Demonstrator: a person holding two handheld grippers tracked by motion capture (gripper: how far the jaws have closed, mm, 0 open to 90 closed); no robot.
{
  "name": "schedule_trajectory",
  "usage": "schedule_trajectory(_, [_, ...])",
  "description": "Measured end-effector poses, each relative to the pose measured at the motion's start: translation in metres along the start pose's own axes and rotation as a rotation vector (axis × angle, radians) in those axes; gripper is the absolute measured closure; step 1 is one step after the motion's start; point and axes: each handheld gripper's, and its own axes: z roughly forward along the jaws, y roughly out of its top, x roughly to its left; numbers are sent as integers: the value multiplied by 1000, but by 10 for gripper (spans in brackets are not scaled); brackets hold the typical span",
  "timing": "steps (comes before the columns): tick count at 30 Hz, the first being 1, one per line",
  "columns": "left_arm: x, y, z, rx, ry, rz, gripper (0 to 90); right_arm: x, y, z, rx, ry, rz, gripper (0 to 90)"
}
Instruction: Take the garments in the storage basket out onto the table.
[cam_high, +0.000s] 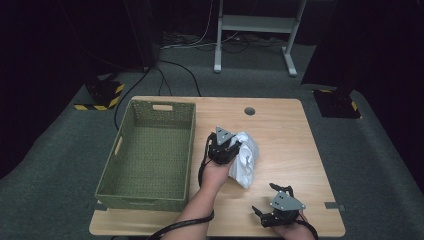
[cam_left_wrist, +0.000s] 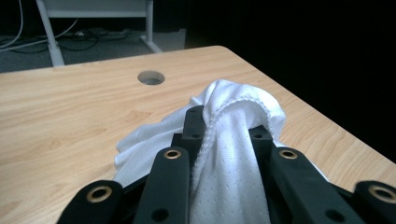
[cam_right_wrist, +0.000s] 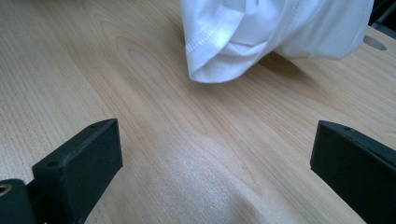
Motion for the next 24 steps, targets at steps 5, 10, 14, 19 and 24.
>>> schedule_trajectory(5, [1, -6, 6, 18, 2, -4, 758, 0, 0, 0, 0, 2, -1, 17])
schedule_trajectory(10, [5, -12, 12, 33, 8, -23, 756, 0, 0, 0, 0, 1, -6, 17])
schedule_trajectory(14, [5, -16, 15, 48, 9, -22, 750, 0, 0, 0, 1, 1, -5, 17])
schedule_trajectory(19, [7, -24, 19, 85, 14, -19, 742, 0, 0, 0, 2, 2, -4, 17])
schedule_trajectory(24, [8, -32, 21, 111, 14, -24, 720, 0, 0, 0, 1, 2, -10, 17])
